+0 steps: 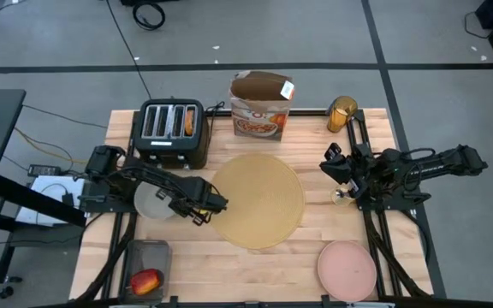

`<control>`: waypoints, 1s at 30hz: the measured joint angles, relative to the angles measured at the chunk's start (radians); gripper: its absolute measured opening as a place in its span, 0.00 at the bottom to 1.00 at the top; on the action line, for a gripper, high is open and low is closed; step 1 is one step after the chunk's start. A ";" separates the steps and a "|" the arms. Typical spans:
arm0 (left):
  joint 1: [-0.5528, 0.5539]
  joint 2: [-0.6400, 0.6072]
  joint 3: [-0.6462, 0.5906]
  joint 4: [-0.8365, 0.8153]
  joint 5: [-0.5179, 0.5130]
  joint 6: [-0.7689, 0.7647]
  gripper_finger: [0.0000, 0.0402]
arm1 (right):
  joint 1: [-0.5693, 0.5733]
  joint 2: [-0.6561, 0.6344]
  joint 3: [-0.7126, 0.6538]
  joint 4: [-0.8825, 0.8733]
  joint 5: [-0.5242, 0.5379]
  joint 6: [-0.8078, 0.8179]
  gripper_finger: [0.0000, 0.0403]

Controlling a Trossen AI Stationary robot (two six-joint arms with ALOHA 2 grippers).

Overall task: Arrange a breakfast setting
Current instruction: Put the gray bowl on the brown table mat

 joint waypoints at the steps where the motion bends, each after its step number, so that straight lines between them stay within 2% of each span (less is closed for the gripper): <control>1: -0.015 -0.013 0.024 -0.011 0.012 -0.006 0.04 | 0.000 0.000 0.007 0.000 0.000 -0.004 0.12; 4: -0.060 -0.052 0.132 -0.063 0.007 -0.008 0.03 | 0.000 0.004 0.034 -0.011 0.000 -0.014 0.12; 7: -0.108 -0.084 0.244 -0.077 -0.082 0.072 0.03 | 0.000 0.011 0.092 -0.096 0.006 -0.058 0.12; 11: -0.162 -0.091 0.342 -0.027 -0.237 0.389 0.02 | 0.000 0.042 0.225 -0.359 0.008 -0.138 0.10; 16: -0.174 -0.087 0.348 0.059 -0.260 0.888 0.02 | 0.000 0.116 0.427 -0.684 -0.014 -0.246 0.08; 19: -0.163 -0.080 0.335 0.128 -0.292 1.127 0.02 | 0.008 0.163 0.549 -0.860 -0.014 -0.277 0.05; 23: -0.115 -0.045 0.326 0.272 -0.312 1.414 0.02 | 0.030 0.250 0.718 -1.126 0.057 -0.294 0.02; 26: -0.073 -0.004 0.326 0.322 -0.316 1.552 0.02 | 0.055 0.318 0.817 -1.304 0.137 -0.290 0.02; 30: -0.023 0.045 0.324 0.344 -0.316 1.606 0.02 | 0.107 0.396 0.882 -1.438 0.146 -0.240 0.01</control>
